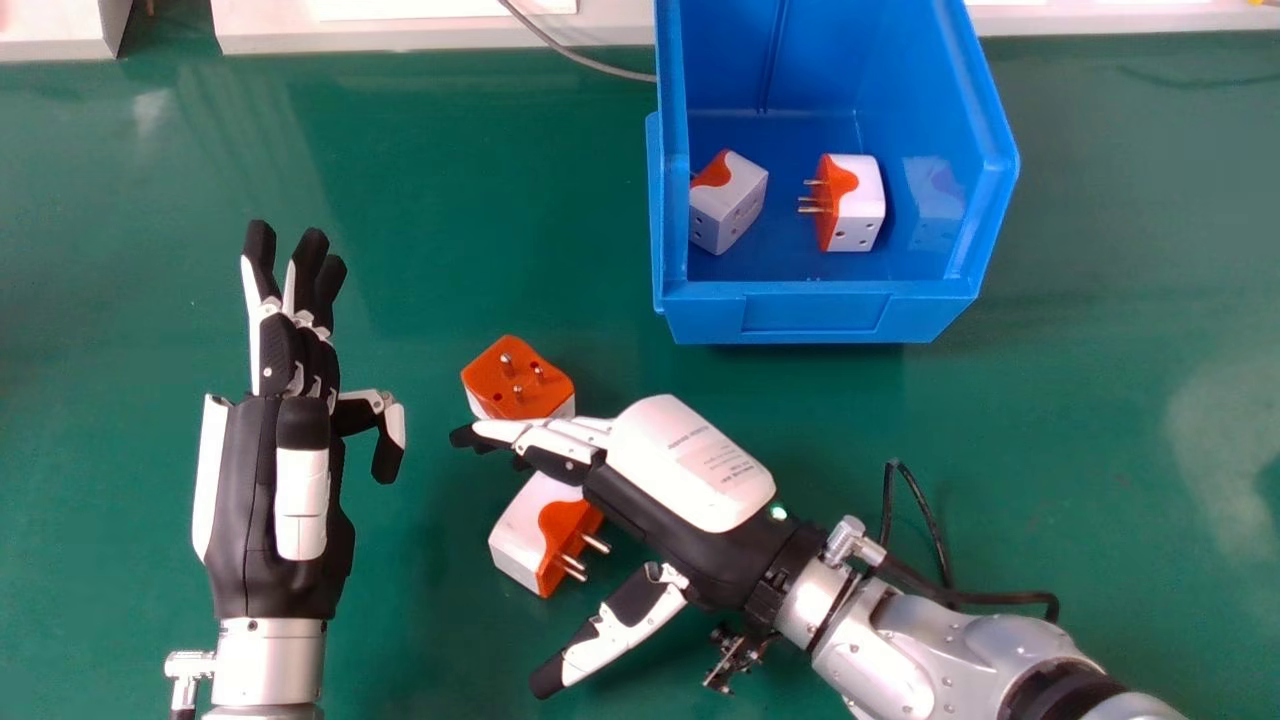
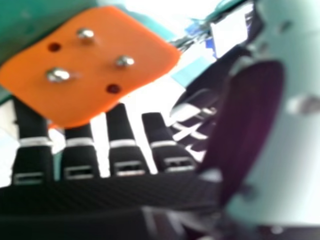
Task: Pick all objects and put in blue box
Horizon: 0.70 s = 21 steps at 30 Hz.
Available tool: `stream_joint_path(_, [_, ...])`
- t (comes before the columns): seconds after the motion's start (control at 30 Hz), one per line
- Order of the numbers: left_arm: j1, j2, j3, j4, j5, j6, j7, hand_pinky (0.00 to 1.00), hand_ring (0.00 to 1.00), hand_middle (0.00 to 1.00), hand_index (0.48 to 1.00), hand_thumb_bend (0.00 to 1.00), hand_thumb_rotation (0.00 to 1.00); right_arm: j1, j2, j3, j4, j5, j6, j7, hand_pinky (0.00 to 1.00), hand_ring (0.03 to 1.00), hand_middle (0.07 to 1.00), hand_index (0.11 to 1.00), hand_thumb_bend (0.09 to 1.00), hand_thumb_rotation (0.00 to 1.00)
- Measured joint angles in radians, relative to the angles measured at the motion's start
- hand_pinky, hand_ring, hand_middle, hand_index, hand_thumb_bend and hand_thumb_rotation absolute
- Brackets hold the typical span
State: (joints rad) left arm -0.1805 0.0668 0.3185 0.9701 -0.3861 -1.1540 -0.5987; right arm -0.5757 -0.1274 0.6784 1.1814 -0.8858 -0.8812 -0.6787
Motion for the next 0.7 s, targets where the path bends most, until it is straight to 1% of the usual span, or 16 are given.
stream_joint_path(0.03, [0.0,0.0,0.0,0.0,0.0,0.0,-0.001,0.0,1.0,1.0,1.0,1.0,0.94,-0.002,0.0,0.005,0.0,-0.013,0.001,-0.023,0.51,0.617,0.705,0.727,0.864,0.22])
stream_joint_path(0.07, [0.0,0.0,0.0,0.0,0.0,0.0,-0.001,0.0,1.0,1.0,1.0,1.0,0.94,-0.004,-0.001,0.009,0.0,-0.024,0.004,-0.041,0.51,0.617,0.705,0.727,0.864,0.22])
stream_joint_path(0.1, [0.0,0.0,0.0,0.0,-0.001,0.0,-0.002,0.0,1.0,1.0,1.0,1.0,0.93,-0.006,-0.002,0.014,0.0,-0.029,0.006,-0.058,0.49,0.587,0.659,0.684,0.797,0.17])
stream_joint_path(0.13, [0.0,0.0,0.0,0.0,-0.003,0.0,-0.004,0.0,1.0,1.0,1.0,1.0,0.93,-0.008,-0.003,0.021,0.0,-0.033,0.007,-0.075,0.49,0.587,0.659,0.684,0.797,0.17])
stream_joint_path(0.2, [0.0,0.0,0.0,0.0,-0.005,0.0,-0.006,0.0,1.0,1.0,1.0,1.0,0.93,-0.012,-0.005,0.027,0.0,-0.039,0.007,-0.097,0.46,0.537,0.591,0.621,0.7,0.11])
stream_joint_path(0.23, [0.0,0.0,0.0,0.0,-0.005,0.0,-0.008,0.0,1.0,1.0,1.0,1.0,0.93,-0.015,-0.006,0.031,0.001,-0.04,0.007,-0.105,0.46,0.537,0.591,0.621,0.7,0.11])
stream_joint_path(0.27, [0.0,0.0,0.0,0.0,-0.005,0.0,-0.009,0.0,1.0,1.0,1.0,1.0,0.93,-0.018,-0.007,0.035,0.003,-0.042,0.007,-0.109,0.44,0.516,0.567,0.598,0.665,0.09])
stream_joint_path(0.3, [0.0,0.0,0.0,0.0,-0.005,0.0,-0.01,0.0,1.0,1.0,1.0,1.0,0.93,-0.022,-0.008,0.039,0.004,-0.048,0.01,-0.116,0.44,0.516,0.567,0.598,0.665,0.09])
stream_joint_path(0.37, [-0.001,0.0,0.0,0.0,-0.005,0.0,-0.011,0.0,1.0,1.0,1.0,1.0,0.93,-0.027,-0.01,0.045,0.008,-0.058,0.017,-0.121,0.42,0.486,0.536,0.56,0.616,0.06])
stream_joint_path(0.4, [-0.001,0.0,0.0,0.0,-0.005,0.0,-0.011,0.0,1.0,1.0,1.0,1.0,0.93,-0.028,-0.011,0.047,0.009,-0.06,0.017,-0.122,0.42,0.486,0.536,0.56,0.616,0.06])
stream_joint_path(0.43, [-0.001,0.0,0.0,0.0,-0.005,0.001,-0.011,0.0,1.0,1.0,1.0,1.0,0.93,-0.03,-0.012,0.048,0.01,-0.061,0.017,-0.122,0.41,0.469,0.532,0.55,0.596,0.04])
stream_joint_path(0.7, [-0.004,0.001,0.0,0.0,-0.006,0.001,-0.012,0.0,1.0,1.0,1.0,1.0,0.93,-0.04,-0.03,0.057,0.01,-0.062,0.009,-0.137,0.4,0.439,0.525,0.527,0.557,0.02])
